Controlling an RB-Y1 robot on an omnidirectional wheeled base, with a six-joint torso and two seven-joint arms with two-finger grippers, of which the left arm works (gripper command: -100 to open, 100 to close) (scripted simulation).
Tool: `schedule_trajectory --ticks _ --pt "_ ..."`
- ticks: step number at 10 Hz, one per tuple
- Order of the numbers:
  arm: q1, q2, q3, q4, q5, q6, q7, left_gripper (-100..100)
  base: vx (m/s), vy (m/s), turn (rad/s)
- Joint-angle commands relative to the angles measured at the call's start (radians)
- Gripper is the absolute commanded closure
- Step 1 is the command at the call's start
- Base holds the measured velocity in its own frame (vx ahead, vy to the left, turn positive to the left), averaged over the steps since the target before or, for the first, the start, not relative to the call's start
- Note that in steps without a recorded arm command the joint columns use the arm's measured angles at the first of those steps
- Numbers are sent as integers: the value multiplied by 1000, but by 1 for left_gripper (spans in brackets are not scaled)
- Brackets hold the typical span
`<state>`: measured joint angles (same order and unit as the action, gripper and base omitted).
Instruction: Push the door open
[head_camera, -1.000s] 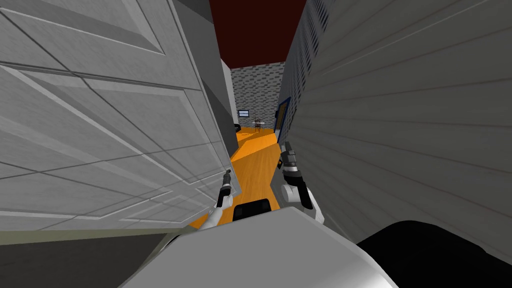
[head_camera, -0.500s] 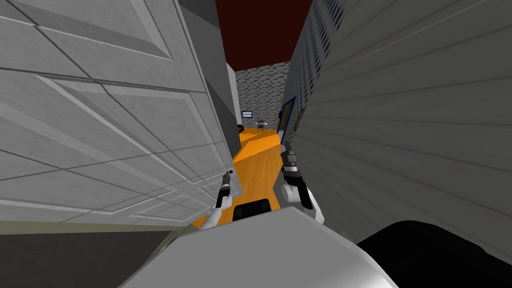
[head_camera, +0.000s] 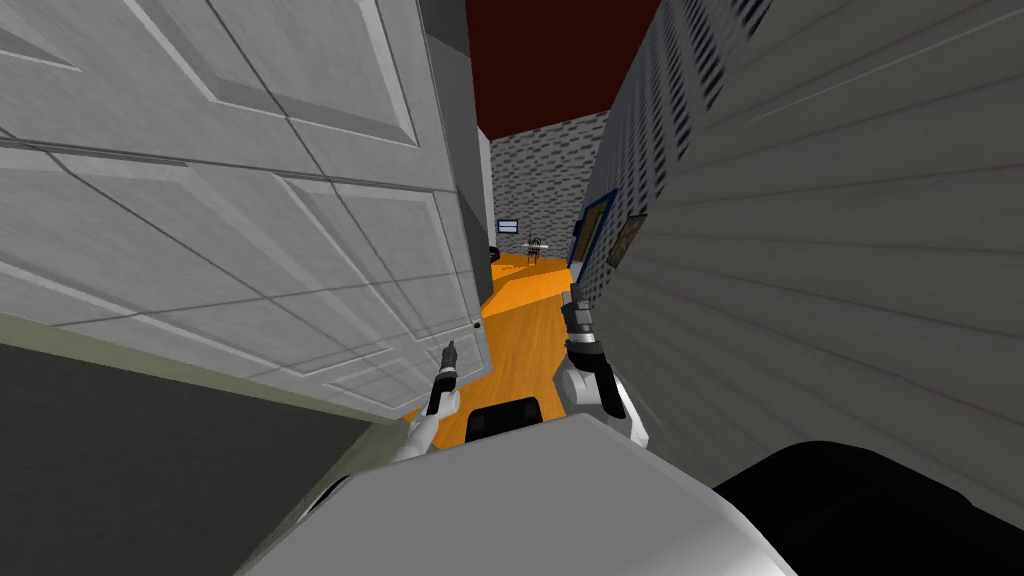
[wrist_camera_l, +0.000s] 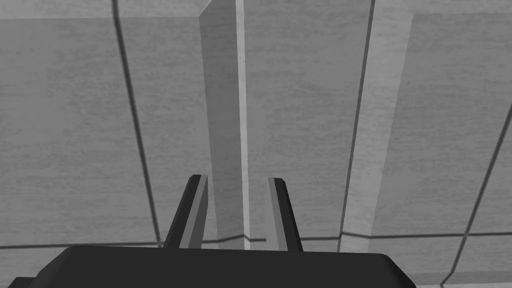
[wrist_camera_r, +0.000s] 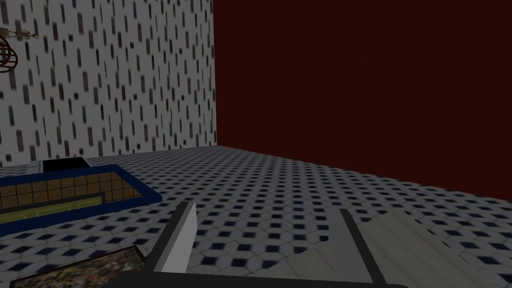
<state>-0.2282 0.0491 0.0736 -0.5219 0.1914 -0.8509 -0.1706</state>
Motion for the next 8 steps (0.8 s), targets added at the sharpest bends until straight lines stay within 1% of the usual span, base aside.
schedule_trajectory --ticks 1,2,3,5,6,7,8 --pt "2 -11 1 -6 -14 6 4 -100 -169 9 261" --pt "4 -30 2 -12 -23 10 7 -100 -163 -60 256" --pt "5 -45 2 -16 -29 12 9 -100 -143 -107 166" --pt "5 -45 2 -16 -29 12 9 -100 -40 -71 -1" --pt "6 -69 3 -20 -36 16 11 -100 -16 -118 108" --pt "6 -77 3 -21 -38 16 11 -100 -37 -156 99" --pt "6 -84 3 -22 -39 17 12 -100 -59 -197 3"
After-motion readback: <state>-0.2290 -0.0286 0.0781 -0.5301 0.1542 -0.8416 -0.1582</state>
